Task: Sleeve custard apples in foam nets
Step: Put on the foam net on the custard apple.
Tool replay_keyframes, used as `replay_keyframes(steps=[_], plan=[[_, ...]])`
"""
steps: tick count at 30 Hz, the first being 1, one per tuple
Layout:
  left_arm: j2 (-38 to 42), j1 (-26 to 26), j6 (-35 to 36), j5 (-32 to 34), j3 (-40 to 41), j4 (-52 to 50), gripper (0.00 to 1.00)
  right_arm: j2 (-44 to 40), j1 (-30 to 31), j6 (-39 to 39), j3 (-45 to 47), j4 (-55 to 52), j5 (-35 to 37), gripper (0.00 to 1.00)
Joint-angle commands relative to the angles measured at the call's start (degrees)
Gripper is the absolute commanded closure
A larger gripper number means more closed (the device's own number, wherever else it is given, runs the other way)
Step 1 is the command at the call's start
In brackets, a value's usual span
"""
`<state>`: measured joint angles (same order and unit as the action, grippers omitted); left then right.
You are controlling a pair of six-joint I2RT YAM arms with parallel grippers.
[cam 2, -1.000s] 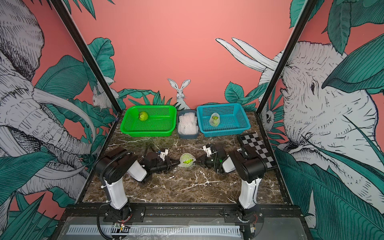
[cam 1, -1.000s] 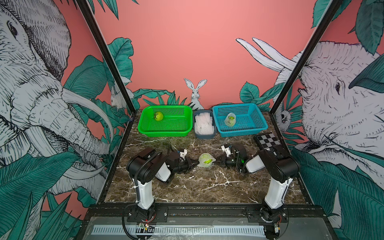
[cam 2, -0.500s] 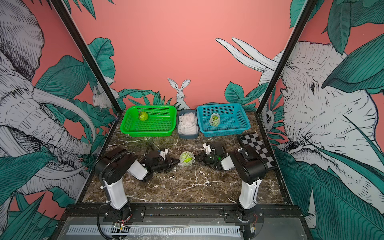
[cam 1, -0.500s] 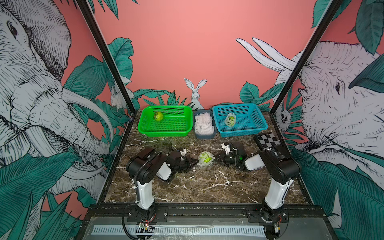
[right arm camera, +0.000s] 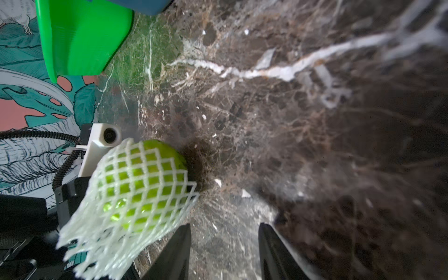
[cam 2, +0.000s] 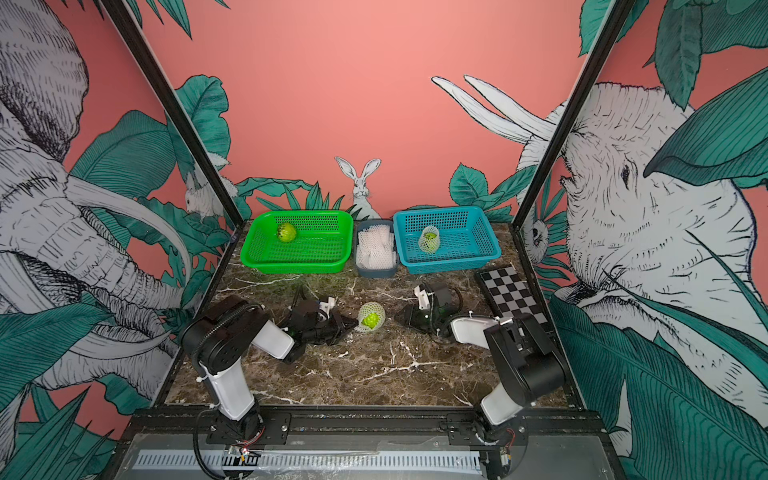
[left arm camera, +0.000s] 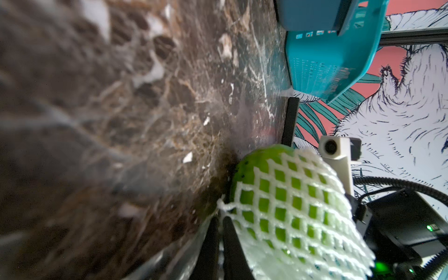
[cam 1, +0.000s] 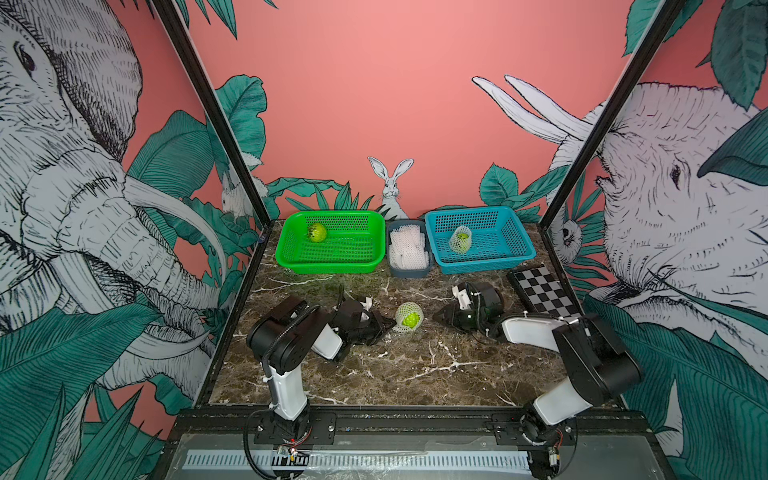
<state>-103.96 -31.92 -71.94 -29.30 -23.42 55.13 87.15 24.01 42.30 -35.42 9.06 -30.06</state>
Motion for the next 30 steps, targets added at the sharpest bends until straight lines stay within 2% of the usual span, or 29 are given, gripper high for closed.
replay_keyframes(steps=[1, 6, 12, 20, 21, 22, 30], plan=[[2.2, -0.5, 0.4, 0.9, -0.7, -0.7, 0.92, -7.1, 1.7, -8.6, -4.9, -15.0, 9.3, 0.42], [2.7, -0.8, -0.1, 1.3, -0.7, -0.3, 0.92, -11.6, 9.5, -14.4, -12.6, -29.1, 20.0, 0.27], [2.9, -1.4, -0.7, 1.9, -1.4, 0.2, 0.92, -9.5, 18.1, -14.9, -19.5, -34.6, 27.9, 0.21], [2.7, -2.1, -1.4, 2.2, -1.7, 1.1, 0.92, -2.3, 23.0, -13.0, -24.9, -33.8, 30.2, 0.16], [2.7, -2.1, -1.4, 2.2, -1.7, 1.2, 0.92, -1.8, 23.1, -12.7, -25.1, -33.7, 31.0, 0.08], [2.7, -2.2, -1.5, 2.3, -1.7, 1.5, 0.92, -1.2, 23.1, -12.4, -25.1, -33.0, 31.4, 0.07], [2.5, -2.7, -1.9, 2.3, -1.7, 2.2, 0.92, 2.5, 23.2, -10.9, -26.8, -30.9, 30.7, 0.08]])
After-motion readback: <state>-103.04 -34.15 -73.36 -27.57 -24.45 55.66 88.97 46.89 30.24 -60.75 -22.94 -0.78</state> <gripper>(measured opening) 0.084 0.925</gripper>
